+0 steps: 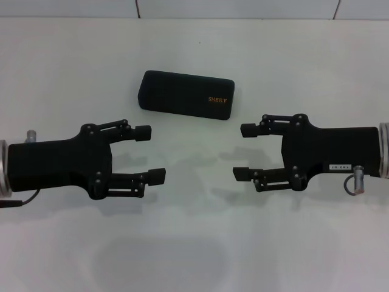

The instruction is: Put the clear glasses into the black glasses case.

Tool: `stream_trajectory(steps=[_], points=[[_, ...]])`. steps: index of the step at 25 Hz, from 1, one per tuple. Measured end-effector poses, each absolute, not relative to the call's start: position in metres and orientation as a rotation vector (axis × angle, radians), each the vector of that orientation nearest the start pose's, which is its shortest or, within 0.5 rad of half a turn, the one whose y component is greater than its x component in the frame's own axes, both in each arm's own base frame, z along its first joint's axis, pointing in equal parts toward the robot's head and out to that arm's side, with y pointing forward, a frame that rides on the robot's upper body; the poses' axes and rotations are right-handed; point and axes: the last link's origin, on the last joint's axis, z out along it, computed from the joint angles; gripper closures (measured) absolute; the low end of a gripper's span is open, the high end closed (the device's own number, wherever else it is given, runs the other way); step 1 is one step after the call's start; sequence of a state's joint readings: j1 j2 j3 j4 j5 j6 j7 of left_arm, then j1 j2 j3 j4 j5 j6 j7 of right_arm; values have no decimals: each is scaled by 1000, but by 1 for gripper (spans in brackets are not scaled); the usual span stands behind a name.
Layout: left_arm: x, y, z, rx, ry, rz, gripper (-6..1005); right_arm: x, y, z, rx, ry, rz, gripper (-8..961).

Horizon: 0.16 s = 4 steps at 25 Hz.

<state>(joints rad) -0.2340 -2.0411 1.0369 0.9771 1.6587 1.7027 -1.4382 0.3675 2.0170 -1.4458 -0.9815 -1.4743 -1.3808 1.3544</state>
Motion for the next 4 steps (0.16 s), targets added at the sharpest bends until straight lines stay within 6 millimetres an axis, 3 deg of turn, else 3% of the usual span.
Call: stream_trajectory(steps=[4], points=[[-256, 269, 30, -2804, -453, -827, 106, 190, 311, -26, -2893, 128, 749, 186]])
